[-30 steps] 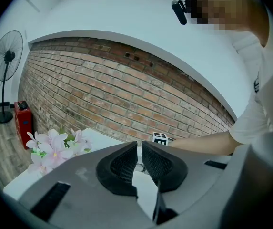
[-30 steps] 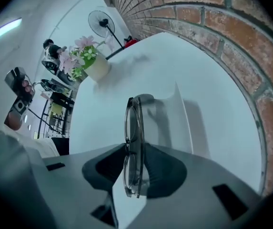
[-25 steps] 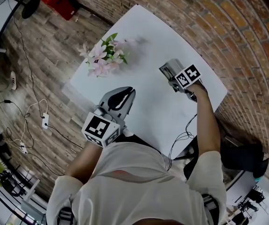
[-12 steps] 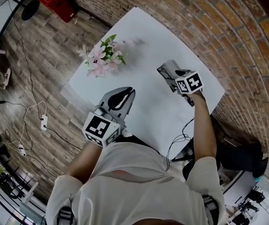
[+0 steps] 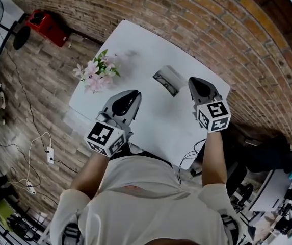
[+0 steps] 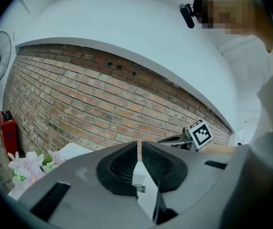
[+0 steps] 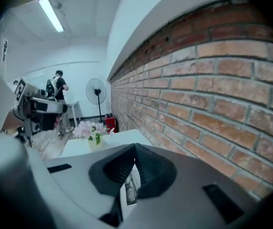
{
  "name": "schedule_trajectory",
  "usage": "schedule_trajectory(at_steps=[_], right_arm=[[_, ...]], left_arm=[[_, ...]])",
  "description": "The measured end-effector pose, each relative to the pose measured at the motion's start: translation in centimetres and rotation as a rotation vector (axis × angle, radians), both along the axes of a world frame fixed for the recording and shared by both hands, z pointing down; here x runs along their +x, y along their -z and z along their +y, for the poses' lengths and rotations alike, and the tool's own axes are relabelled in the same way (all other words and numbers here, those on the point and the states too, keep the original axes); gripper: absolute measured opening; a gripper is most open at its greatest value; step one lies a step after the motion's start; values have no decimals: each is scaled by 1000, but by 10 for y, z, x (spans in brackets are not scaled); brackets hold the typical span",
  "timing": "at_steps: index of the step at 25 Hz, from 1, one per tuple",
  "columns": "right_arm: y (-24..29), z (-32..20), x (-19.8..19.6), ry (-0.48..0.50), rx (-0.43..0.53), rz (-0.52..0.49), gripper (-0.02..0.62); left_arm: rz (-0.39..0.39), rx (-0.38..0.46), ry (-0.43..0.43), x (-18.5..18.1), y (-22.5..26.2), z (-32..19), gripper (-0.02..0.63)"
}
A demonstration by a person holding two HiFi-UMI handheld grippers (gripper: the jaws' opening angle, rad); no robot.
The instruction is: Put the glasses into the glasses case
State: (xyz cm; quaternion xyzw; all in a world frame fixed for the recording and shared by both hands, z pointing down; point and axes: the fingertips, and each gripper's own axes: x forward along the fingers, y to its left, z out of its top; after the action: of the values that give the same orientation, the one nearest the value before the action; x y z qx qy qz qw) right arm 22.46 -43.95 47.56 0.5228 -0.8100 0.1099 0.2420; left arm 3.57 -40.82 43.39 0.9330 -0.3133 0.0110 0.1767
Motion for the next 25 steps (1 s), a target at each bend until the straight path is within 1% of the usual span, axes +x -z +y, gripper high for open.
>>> schedule_trajectory(at_steps=[5,7,10,14,17,25], right_arm=[[63,58,16,-160,196,-127,51],[83,81,21,-200,266,-160,51],[107,110,28,-235,364,-189,51],[136,137,38,-301,476,-198,51],[144,146,40,-320,504,-194,51],[131,142,33,-289,459,-217,51]], left_arm=[[14,68,-50,19,29,9,38],[12,100,-62,24,41,12,38],[6,142,-73,29,56,18,38],[2,179,-81,33,70,25,38],[-5,193,-92,36,75,32,38],[-11,193,-91,33,77,39,38]])
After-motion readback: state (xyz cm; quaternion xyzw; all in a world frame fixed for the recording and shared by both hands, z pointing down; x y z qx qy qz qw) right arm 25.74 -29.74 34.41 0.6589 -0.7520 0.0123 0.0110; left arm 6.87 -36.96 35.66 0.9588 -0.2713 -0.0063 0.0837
